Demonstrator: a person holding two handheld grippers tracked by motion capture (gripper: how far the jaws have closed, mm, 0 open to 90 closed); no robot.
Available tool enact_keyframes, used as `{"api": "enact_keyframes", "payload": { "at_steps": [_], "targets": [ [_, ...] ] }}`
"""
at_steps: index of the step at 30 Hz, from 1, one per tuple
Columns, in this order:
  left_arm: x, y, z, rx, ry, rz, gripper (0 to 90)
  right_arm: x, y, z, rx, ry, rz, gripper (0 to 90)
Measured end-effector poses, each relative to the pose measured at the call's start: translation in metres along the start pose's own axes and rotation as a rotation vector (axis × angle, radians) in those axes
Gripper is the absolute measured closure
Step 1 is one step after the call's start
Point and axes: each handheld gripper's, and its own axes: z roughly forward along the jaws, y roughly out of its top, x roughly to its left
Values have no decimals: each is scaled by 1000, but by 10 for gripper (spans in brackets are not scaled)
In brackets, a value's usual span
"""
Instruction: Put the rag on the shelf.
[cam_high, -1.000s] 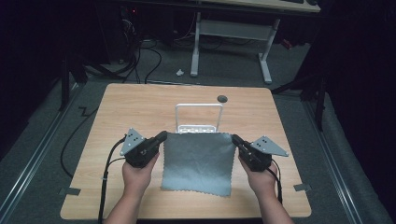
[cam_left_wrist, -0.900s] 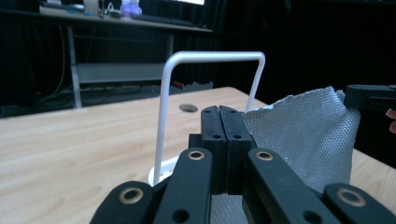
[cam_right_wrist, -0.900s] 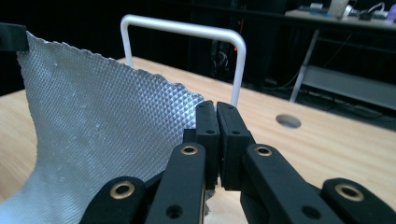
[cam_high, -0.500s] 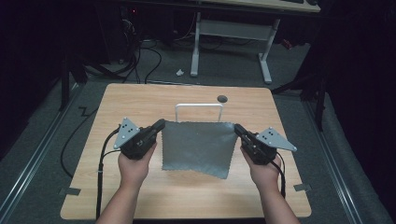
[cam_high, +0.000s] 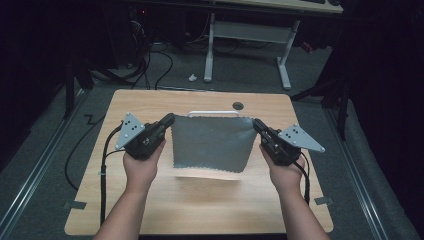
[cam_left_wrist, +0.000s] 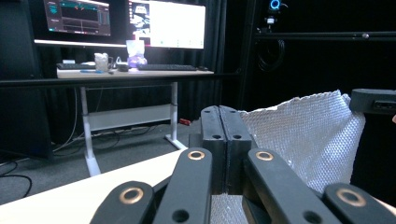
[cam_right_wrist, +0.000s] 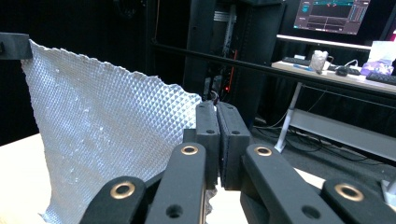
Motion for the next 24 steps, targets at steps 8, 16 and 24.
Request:
{"api": "enact_keyframes", "payload": {
  "at_steps": [8, 16, 24],
  "targets": [
    [5, 13, 16, -5, 3, 7, 898, -12, 13, 9, -8, -10, 19, 894],
    [8, 33, 31, 0, 18, 71, 898, -26, 34, 22, -21, -39, 20, 894],
    [23, 45, 51, 28, 73, 89, 899, -36, 52, 45, -31, -41, 2, 894]
  ]
}}
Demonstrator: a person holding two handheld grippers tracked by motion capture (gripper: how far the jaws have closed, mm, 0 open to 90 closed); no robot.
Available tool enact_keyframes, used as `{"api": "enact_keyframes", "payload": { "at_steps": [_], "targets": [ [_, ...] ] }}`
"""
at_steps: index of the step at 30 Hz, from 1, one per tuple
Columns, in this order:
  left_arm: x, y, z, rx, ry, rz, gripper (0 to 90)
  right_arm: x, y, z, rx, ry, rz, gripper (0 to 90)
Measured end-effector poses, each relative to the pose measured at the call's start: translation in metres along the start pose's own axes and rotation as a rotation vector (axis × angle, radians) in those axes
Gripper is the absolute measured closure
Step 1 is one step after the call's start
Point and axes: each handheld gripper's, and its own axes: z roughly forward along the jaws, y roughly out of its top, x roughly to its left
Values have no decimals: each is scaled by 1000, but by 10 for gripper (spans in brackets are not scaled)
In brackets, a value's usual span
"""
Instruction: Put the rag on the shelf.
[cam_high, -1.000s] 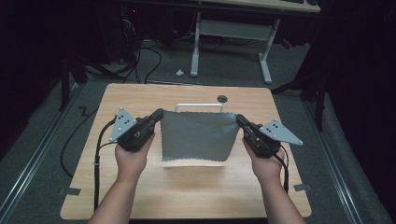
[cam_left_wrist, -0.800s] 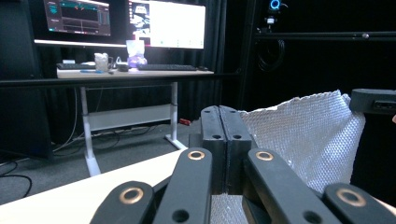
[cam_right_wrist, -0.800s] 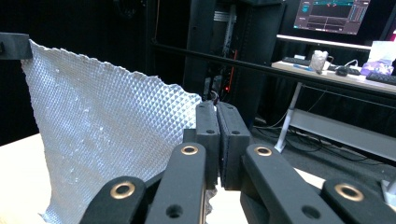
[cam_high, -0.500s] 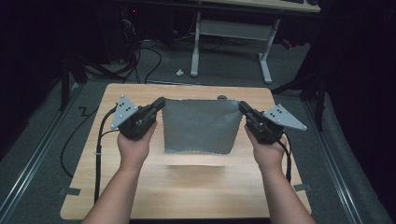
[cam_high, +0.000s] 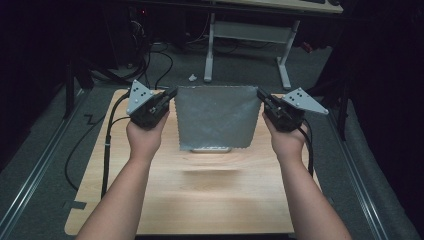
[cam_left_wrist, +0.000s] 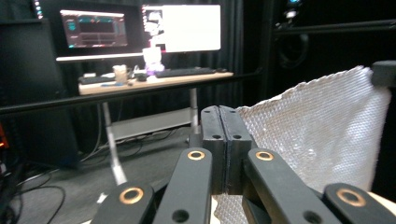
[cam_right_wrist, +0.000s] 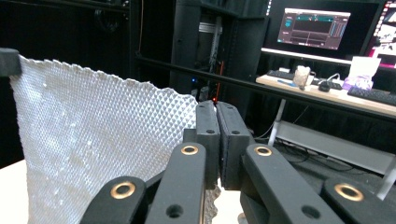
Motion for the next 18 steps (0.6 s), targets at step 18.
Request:
{"api": "enact_keyframes", "payload": {
  "at_steps": [18],
  "targets": [
    [35, -10, 70, 158, 98, -10, 897, -30, -9, 71, 130, -27, 18, 895]
  ]
}}
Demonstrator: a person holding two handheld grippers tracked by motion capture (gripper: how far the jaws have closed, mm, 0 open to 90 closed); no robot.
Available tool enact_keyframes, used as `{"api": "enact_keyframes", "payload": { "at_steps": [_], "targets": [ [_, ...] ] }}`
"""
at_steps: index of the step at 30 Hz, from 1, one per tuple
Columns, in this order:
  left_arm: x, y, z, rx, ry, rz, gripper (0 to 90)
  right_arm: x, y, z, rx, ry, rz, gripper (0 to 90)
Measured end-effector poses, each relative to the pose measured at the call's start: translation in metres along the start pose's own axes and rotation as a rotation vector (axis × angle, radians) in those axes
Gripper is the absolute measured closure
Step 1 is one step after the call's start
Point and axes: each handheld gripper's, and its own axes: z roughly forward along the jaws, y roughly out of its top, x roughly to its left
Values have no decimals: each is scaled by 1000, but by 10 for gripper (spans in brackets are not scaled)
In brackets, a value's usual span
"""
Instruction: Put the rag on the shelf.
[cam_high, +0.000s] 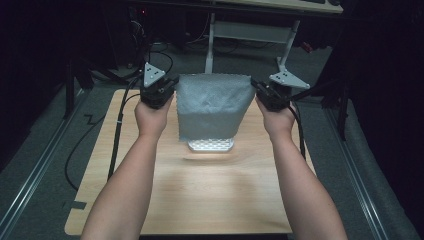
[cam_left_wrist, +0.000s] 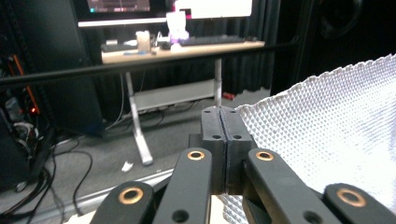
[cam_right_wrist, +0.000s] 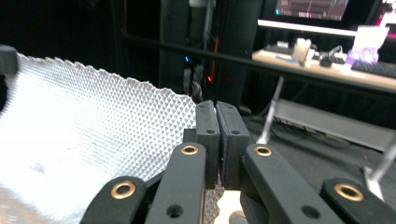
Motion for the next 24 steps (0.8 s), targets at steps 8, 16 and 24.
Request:
{"api": "enact_keyframes", "payload": {
  "at_steps": [8, 16, 24],
  "targets": [
    [11, -36, 22, 133, -25, -37, 897, -3, -19, 26, 96, 6, -19, 895],
    [10, -69, 27, 213, -84, -68, 897, -4, -56, 38, 182, 35, 0, 894],
    [6, -91, 18, 223, -109, -100, 897, 0, -81, 34, 190, 60, 49, 894]
  ]
}}
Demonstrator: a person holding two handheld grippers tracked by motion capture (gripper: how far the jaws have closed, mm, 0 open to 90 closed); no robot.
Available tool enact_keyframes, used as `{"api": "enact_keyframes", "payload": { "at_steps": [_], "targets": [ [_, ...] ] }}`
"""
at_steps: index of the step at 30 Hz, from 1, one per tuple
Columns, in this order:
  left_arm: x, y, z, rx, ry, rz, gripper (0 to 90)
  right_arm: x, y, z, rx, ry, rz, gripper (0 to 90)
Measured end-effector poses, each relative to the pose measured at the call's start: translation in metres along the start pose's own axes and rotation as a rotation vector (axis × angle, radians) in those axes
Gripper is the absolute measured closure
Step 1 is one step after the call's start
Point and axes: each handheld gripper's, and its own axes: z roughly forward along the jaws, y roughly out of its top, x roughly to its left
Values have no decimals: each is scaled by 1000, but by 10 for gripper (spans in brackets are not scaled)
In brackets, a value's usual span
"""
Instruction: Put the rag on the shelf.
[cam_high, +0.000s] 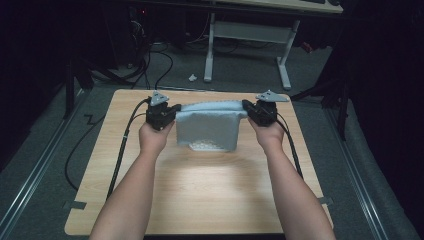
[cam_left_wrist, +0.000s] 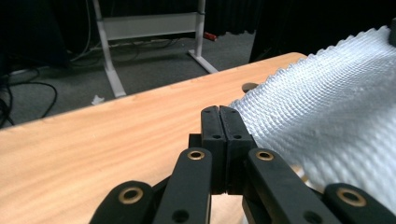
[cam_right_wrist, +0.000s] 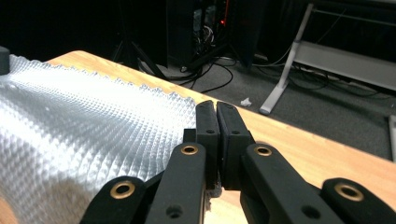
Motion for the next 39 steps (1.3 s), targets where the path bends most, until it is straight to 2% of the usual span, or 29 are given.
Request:
{"api": "enact_keyframes", "payload": {
  "at_steps": [3, 5, 7, 11, 16, 24, 31, 39],
  "targets": [
    [-3, -9, -1, 9, -11, -2, 897, 2, -8, 1, 0, 9, 13, 893],
    [-5, -13, -1, 20, -14, 12, 897, 2, -11, 1, 2, 13, 19, 894],
    [-6, -19, 0, 23, -26, -3, 897, 3, -18, 2, 3, 21, 22, 894],
    [-7, -28, 3, 34, -40, -6, 896, 5, -31, 5, 23, 41, 51, 893],
    [-9, -36, 5, 42, -55, -13, 896, 9, -34, 8, 26, 50, 48, 893],
    [-9, -41, 4, 47, -64, -18, 896, 14, -41, 11, 41, 60, 47, 892],
    [-7, -47, 2, 63, -63, -13, 895, 11, -55, 14, 65, 62, 68, 892],
    [-8, -50, 1, 69, -70, -10, 892, 11, -55, 16, 66, 68, 68, 889]
  ]
}}
